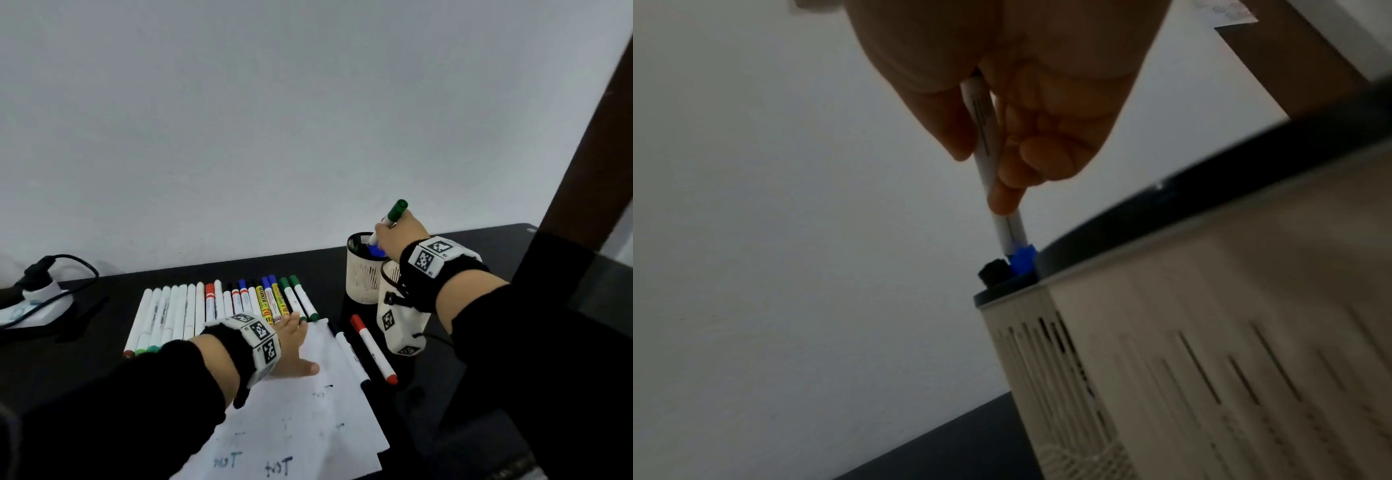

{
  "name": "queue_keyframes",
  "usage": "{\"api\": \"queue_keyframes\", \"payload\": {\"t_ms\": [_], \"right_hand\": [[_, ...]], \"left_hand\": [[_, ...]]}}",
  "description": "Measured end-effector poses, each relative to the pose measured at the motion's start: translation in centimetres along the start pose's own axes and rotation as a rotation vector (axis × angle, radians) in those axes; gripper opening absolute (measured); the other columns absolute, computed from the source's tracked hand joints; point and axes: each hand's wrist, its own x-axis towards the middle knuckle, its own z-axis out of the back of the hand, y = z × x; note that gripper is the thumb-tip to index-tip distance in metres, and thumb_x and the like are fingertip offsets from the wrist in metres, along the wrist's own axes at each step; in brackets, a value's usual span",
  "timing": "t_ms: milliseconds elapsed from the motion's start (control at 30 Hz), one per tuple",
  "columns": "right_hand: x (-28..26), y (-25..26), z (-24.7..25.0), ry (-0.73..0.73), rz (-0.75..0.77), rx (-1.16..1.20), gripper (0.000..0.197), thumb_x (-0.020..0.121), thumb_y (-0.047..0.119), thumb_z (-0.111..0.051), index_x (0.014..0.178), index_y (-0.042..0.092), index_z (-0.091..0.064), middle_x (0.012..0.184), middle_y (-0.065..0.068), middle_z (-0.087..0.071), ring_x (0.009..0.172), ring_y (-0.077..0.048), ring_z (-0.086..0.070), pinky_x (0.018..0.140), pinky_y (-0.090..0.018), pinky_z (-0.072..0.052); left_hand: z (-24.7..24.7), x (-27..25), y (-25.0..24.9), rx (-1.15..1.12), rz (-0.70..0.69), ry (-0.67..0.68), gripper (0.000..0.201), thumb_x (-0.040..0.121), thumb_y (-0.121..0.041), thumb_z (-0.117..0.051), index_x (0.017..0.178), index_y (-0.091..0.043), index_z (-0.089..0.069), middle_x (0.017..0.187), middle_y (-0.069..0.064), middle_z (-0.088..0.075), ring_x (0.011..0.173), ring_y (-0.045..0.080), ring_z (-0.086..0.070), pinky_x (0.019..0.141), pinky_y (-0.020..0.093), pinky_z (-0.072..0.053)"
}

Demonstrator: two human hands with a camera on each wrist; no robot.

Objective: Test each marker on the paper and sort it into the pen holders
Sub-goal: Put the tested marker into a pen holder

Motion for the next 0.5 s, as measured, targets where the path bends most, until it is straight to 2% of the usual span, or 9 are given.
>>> {"api": "queue_keyframes", "payload": {"t_ms": [167,300,433,500], "right_hand": [[1.9,-0.2,-0.9,0.020,0.012,-0.110,0.027,0.097,0.021,-0.043,0.119,0.006,-0.051,0.107,-0.011,-0.059,0.087,-0.024,-0.052,0.072,-0.029,-0.037],[2.5,-0.3,-1.6,0.096,-0.009,-0.228,0.022,0.097,0.023,-0.044,0.106,0.006,-0.056,0.091,-0.008,-0.054,0.081,-0.025,-0.051,0.069,-0.029,-0.038],[2.5,-0.9,-2.4,0.150,-0.058,-0.250,0.034,0.085,0.041,-0.049,0.091,0.009,-0.060,0.080,-0.006,-0.063,0.074,-0.026,-0.060,0.081,-0.036,-0.051],[2.4,-0.9,-2.5,0.153,-0.072,-0.245,0.034,0.087,0.042,-0.050,0.089,0.009,-0.058,0.079,-0.007,-0.062,0.073,-0.027,-0.059,0.077,-0.034,-0.050]], "left_hand": [[-0.7,1.3,0.1,0.057,-0.035,0.081,0.092,0.091,-0.061,-0.034,0.147,-0.007,0.015,0.154,0.007,0.022,0.144,0.022,0.012,0.116,0.039,-0.002],[-1.1,1.5,0.3,0.098,-0.046,0.105,0.089,0.092,-0.061,-0.030,0.147,-0.007,0.017,0.154,0.007,0.023,0.144,0.022,0.015,0.116,0.038,0.000],[-1.1,1.4,0.2,0.092,-0.051,0.139,0.087,0.094,-0.059,-0.027,0.146,-0.007,0.019,0.153,0.008,0.025,0.144,0.022,0.015,0.116,0.038,-0.001],[-1.2,1.5,0.2,0.075,-0.051,0.154,0.087,0.094,-0.058,-0.028,0.145,-0.008,0.020,0.153,0.008,0.026,0.144,0.021,0.015,0.116,0.038,-0.001]]}}
